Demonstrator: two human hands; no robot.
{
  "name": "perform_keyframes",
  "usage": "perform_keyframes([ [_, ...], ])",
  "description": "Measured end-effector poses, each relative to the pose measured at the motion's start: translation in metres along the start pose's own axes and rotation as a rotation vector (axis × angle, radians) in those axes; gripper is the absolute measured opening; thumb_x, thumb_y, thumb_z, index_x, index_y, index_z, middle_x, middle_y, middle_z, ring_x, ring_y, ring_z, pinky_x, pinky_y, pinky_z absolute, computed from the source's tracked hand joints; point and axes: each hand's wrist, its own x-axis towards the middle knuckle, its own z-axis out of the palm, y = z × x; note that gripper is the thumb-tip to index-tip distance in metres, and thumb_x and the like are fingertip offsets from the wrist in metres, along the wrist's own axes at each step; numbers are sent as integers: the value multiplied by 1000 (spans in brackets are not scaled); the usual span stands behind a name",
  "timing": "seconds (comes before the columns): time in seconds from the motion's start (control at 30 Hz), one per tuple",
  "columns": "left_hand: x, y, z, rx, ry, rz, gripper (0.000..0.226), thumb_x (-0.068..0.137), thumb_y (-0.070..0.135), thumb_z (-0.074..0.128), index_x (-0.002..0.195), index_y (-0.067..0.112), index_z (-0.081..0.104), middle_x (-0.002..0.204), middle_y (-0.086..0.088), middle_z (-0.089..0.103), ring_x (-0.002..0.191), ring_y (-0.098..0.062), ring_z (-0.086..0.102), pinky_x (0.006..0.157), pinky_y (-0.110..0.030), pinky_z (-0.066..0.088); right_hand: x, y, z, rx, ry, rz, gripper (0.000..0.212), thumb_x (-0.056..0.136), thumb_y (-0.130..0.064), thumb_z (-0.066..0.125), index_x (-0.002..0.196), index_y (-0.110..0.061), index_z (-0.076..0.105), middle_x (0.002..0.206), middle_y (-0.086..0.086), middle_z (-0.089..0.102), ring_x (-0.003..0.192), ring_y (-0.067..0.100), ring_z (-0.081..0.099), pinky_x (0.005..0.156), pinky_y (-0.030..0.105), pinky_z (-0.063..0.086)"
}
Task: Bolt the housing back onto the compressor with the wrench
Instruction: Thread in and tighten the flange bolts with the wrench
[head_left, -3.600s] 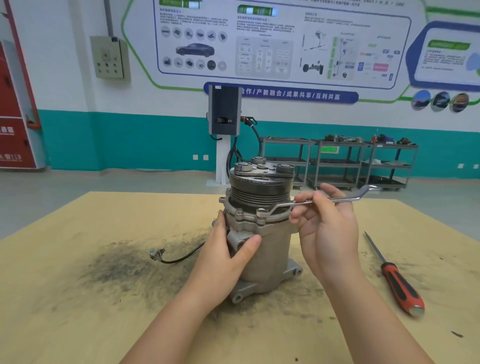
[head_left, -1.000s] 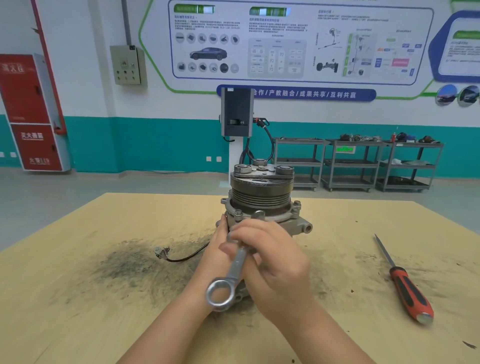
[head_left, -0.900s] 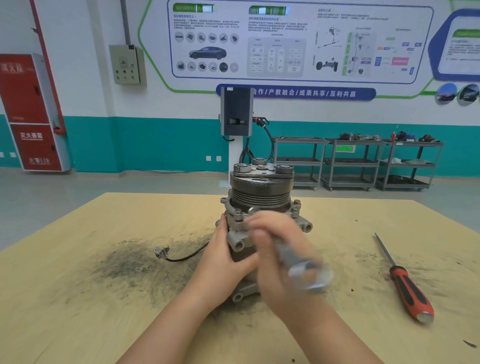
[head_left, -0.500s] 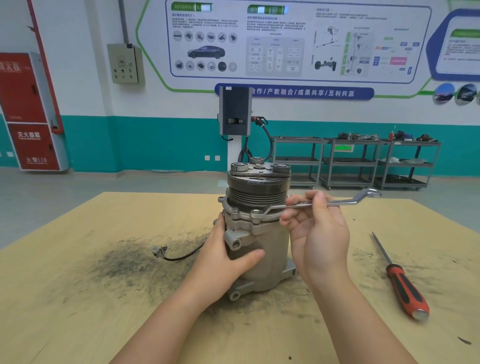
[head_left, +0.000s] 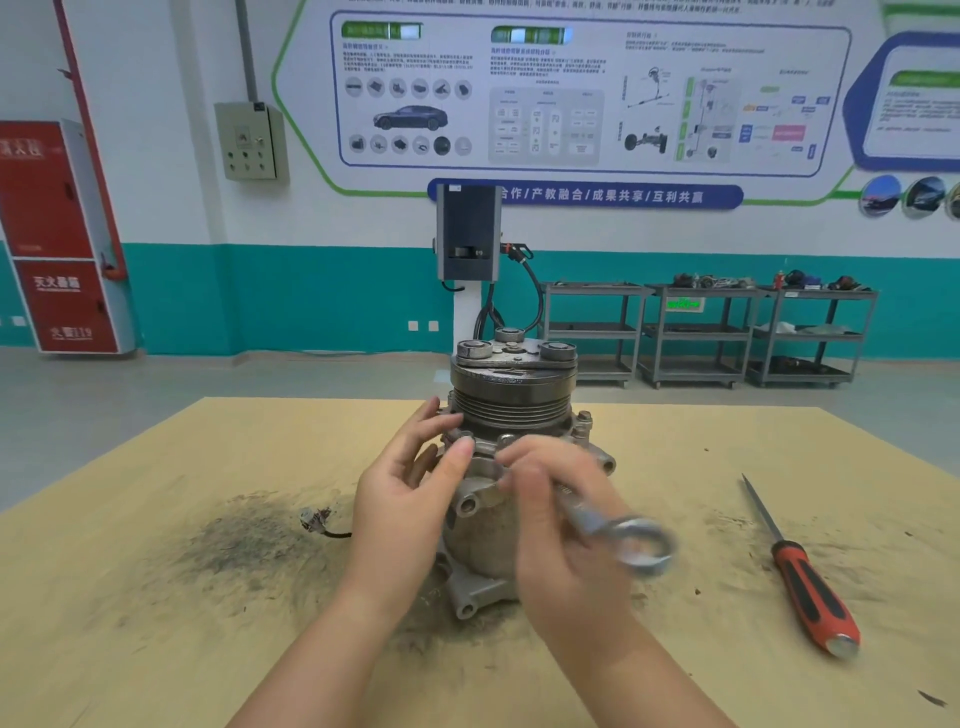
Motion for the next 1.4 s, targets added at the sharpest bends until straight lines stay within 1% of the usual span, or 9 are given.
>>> perform_keyframes([
  [0.1,1,-3,7,-154,39,-72,29,79,-2,71,86,26,77,125,-3,68,99,-8,70,76,-17,54,-4,-1,4,-103,-166,-138,17,96,-23,59,89,-9,66,95,0,67,85,19,63,77,33,51],
  [0.2,1,-2,9,-135,81,-65,29,85,-7,68,84,21,76,119,9,70,99,-3,70,76,-17,55,1,-3,2,-77,-162,-127,20,97,-20,56,88,-5,68,95,4,67,87,16,64,78,28,51],
  [0.3,3,2,11,-128,118,-54,16,80,6,77,72,19,78,123,23,63,100,11,65,73,-6,50,18,-6,-8,146,121,178,25,102,-27,42,89,-25,62,86,1,67,71,11,65,69,23,52],
  [0.4,4,3,11,-142,112,-55,19,80,7,78,68,22,79,122,24,63,101,14,63,71,-2,47,33,0,-21,317,317,499,26,103,-26,37,87,-15,54,75,5,68,56,17,61,59,27,52],
  [0.73,-4,-4,13,-70,46,0,9,89,22,69,94,22,75,132,20,59,106,18,58,77,-2,45,49,18,-37,739,270,988,24,103,-10,33,87,-8,51,66,8,62,48,17,54,46,23,46],
  [1.03,-11,-10,1,102,-72,-37,76,59,61,76,126,55,41,114,51,50,110,22,50,79,-1,44,6,1,-1,96,333,250,18,102,-32,41,99,-29,59,86,-2,71,66,19,67,65,23,53],
  [1.17,-10,-12,1,238,-181,-108,116,54,65,79,151,50,16,147,35,35,137,9,35,114,-27,36,2,6,-3,12,214,93,21,101,-39,45,108,-28,61,95,-12,69,85,17,68,76,30,55],
  [1.23,-11,-12,6,247,-224,-127,112,64,60,80,152,51,12,152,23,37,139,-1,39,117,-41,35,-1,6,-3,-36,131,48,20,102,-40,46,107,-29,61,98,-14,68,90,13,68,77,32,56],
  [1.4,-11,-17,7,265,-202,-67,92,72,65,71,149,53,22,144,35,42,133,12,39,116,-34,36,13,0,-9,-33,112,-29,20,104,-33,41,103,-25,60,95,-9,65,82,12,67,74,26,54],
])
